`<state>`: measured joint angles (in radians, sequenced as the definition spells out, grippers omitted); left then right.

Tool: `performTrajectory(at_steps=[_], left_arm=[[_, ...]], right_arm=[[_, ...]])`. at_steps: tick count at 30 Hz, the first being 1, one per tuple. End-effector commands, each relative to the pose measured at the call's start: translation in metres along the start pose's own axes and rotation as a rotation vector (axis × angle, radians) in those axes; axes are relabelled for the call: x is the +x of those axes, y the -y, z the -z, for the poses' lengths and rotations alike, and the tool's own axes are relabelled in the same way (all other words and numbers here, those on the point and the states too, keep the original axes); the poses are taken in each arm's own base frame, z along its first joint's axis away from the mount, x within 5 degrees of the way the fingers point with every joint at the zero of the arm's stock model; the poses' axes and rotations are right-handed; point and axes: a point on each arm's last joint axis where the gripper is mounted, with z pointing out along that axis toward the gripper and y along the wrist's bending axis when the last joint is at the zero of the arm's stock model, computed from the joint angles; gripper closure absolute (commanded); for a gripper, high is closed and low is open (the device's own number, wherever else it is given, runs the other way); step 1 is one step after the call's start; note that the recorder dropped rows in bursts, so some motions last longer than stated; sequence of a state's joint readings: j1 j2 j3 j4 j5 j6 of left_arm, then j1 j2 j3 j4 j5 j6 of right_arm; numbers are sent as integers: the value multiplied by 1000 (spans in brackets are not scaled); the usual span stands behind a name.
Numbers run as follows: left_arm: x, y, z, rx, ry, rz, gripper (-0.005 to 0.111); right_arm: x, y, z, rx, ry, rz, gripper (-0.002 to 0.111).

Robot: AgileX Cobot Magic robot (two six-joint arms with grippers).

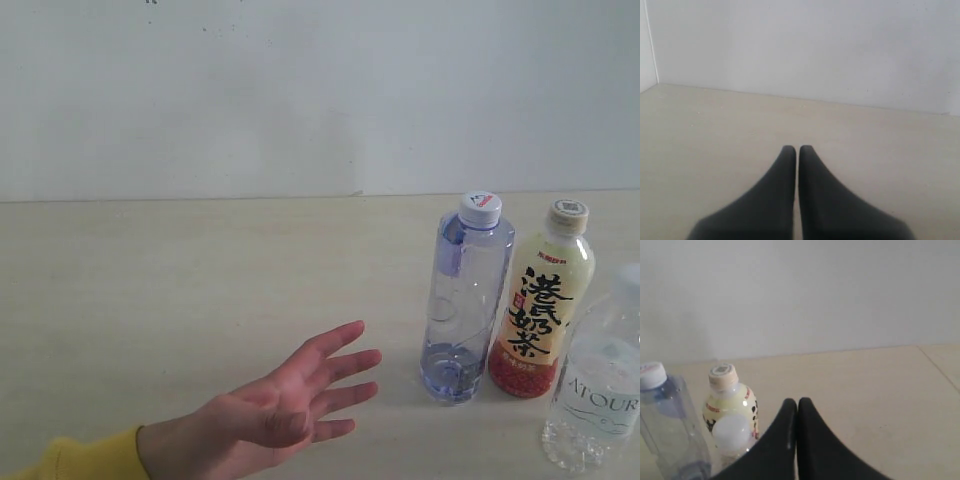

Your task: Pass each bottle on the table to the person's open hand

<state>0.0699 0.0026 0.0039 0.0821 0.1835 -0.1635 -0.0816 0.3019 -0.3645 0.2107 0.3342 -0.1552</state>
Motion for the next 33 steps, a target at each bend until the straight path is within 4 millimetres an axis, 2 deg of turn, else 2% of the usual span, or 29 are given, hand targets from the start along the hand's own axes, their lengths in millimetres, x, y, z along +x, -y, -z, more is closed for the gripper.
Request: performTrajectory(at_steps=[1,2,3,4,6,9,13,16,23,30,33], left_arm=[[-2,0,0,-2,11,-6,103],[-2,0,0,-2,11,-6,103],[-2,0,0,-2,11,-6,103],[-2,0,0,-2,11,-6,103],[-2,0,0,-2,11,-6,103],[-2,0,0,-2,11,-6,103],[-2,0,0,-2,11,-6,103],[-2,0,0,-2,11,-6,103],[-2,0,0,-2,11,-6,103],[-2,0,0,-2,11,-6,103],[-2,0,0,-2,11,-6,103]], right_arm=[[-8,-2,-26,-49,-212,124,75],[-6,-4,-32,-64,-237,81,59],[-4,-5,-43,-78,-267,1,30],[-3,-5,-47,-83,-281,-30,24],[2,-7,-59,-107,-329,-80,25],[1,-9,-71,-141,-303,-10,27],[2,-24,-71,-262,-301,64,27],[0,-25,-77,-242,-256,75,27],[12,-26,-105,-187,-303,91,27],[18,-25,-114,-167,-331,63,27],[22,-25,-119,-159,-351,64,31]])
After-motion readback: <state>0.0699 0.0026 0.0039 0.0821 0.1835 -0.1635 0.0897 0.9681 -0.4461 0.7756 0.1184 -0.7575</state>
